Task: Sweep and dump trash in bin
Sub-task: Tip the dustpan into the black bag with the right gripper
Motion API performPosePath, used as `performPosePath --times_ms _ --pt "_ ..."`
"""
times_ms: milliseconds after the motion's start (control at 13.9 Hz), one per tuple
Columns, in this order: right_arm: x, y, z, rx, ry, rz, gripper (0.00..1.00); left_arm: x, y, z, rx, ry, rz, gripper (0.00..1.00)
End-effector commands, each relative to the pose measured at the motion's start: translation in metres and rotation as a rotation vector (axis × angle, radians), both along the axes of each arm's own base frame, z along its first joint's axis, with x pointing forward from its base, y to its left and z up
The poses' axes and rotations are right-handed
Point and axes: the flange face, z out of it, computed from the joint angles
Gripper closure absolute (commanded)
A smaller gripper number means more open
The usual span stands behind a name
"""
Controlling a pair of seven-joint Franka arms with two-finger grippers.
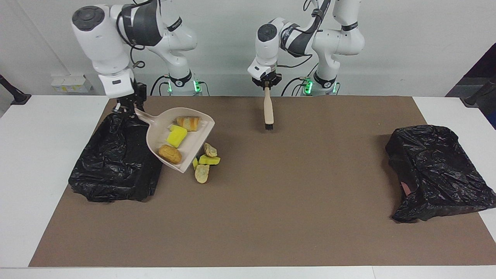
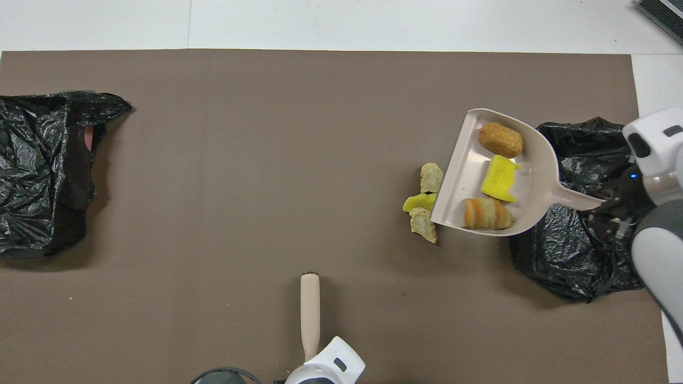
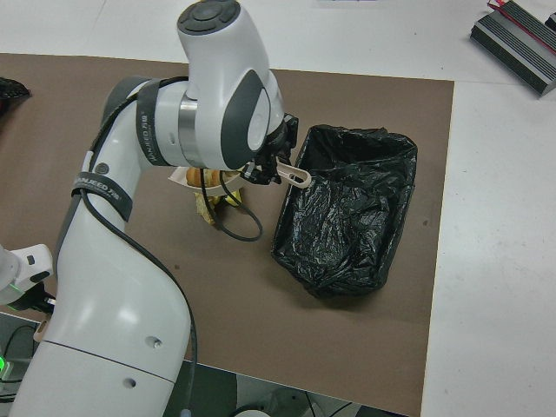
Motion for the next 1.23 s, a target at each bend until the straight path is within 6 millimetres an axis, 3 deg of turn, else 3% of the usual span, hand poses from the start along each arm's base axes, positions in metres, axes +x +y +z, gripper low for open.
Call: performPosePath --times_ms 0,216,433,577,722,794,938,1082,1155 --pt "-0.005 -0.058 0.002 -0.098 0.016 0.078 1.0 -0.022 0.004 -0.021 -0.023 -0.048 0.084 1.0" --pt "-0.011 -0.102 0.002 -0.226 0.023 0.157 1.0 -0.036 0.003 -0.03 -0.008 -0.052 0.057 1.0" --pt "-0.012 -0.112 -0.002 -0.391 0.061 0.303 1.0 -0.035 0.003 -0.033 -0.015 -0.049 0.044 1.0" --pt "-0.015 -0.109 -0.011 -0.483 0.073 0.401 1.0 -0.036 0.003 -0.035 -0.014 -0.042 0.039 1.0" --pt "-0.016 -0.103 -0.02 -0.521 0.102 0.449 1.0 -0.035 0.003 -0.037 -0.011 -0.036 0.038 0.9" --pt "-0.014 -0.088 -0.023 -0.548 0.114 0.49 1.0 -0.036 0.003 -0.04 -0.009 -0.026 0.035 0.86" --pt "-0.01 -0.072 -0.02 -0.592 0.125 0.534 1.0 -0.036 0.003 -0.042 -0.008 -0.019 0.029 0.72" --pt "-0.012 -0.053 -0.02 -0.631 0.121 0.563 1.0 -0.033 0.004 -0.044 -0.01 -0.006 0.012 0.46" --pt "-0.012 -0.052 -0.019 -0.659 0.125 0.565 1.0 -0.032 0.005 -0.045 -0.012 0.0 0.0 0.44"
